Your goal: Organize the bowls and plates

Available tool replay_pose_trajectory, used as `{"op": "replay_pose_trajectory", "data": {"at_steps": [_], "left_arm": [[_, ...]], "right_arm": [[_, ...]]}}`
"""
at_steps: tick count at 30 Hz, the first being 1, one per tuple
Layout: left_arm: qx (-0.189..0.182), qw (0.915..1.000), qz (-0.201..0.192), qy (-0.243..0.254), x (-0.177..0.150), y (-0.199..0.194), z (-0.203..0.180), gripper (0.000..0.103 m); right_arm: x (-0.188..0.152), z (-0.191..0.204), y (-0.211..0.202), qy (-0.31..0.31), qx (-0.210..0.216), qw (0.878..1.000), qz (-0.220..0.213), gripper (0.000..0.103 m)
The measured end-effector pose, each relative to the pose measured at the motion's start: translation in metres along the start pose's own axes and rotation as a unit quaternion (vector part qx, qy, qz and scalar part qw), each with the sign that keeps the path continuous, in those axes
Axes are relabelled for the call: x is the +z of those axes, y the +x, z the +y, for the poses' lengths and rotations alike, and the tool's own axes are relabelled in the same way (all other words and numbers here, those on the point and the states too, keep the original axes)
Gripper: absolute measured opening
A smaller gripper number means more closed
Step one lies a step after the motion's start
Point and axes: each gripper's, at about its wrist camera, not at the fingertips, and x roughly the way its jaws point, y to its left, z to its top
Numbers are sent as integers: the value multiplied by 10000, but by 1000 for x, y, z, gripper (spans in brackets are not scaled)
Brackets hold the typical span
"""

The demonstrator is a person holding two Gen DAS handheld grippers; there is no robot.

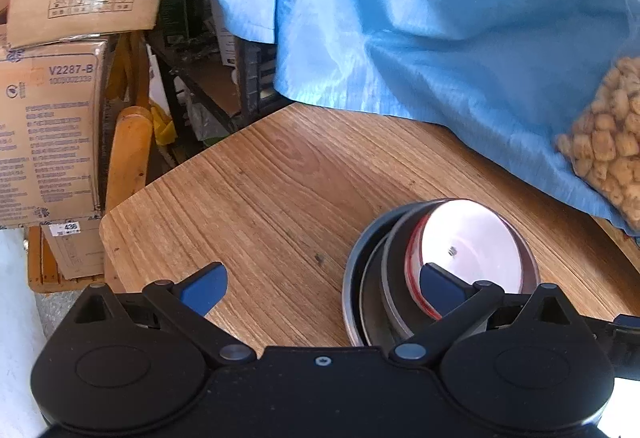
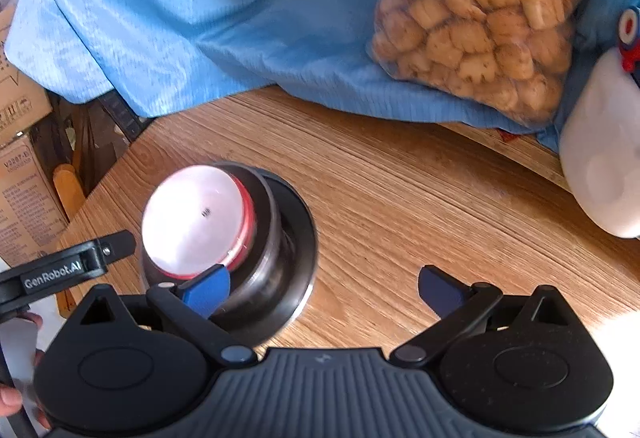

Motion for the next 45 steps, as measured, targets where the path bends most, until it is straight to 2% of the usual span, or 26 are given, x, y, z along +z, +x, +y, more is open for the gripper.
{"op": "replay_pose_trajectory", "data": {"at_steps": [9,14,21,25,28,31,37,45], "left_arm": [[-149,9997,-140,155,-7,-7,-8,102],[-223,9987,-304,357,-15,-20,-19,102],[117,9960,-783,416,-35,-52,-39,102],[165,9954,-887,311,-53,-72,-53,102],[265,9968,-748,57,-66,-84,-62,102],[243,9970,-701,-207,-82,-99,-68,102],[360,9963,-753,-211,-111,-124,-83,102],[596,9889,-1280,-462,-145,-152,-85,102]], "right_arm": [[-9,-9,-11,56,-6,9999,-86,103],[-16,-14,-24,-12,76,9995,-293,103],[-33,-34,-46,-143,299,9981,-521,103],[-48,-51,-64,-231,494,9967,-606,103],[-60,-66,-77,-192,727,9953,-603,103],[-69,-77,-88,-243,783,9946,-641,103],[-83,-98,-106,-336,965,9917,-784,103],[-100,-114,-127,-557,1252,9822,-1286,103]]}}
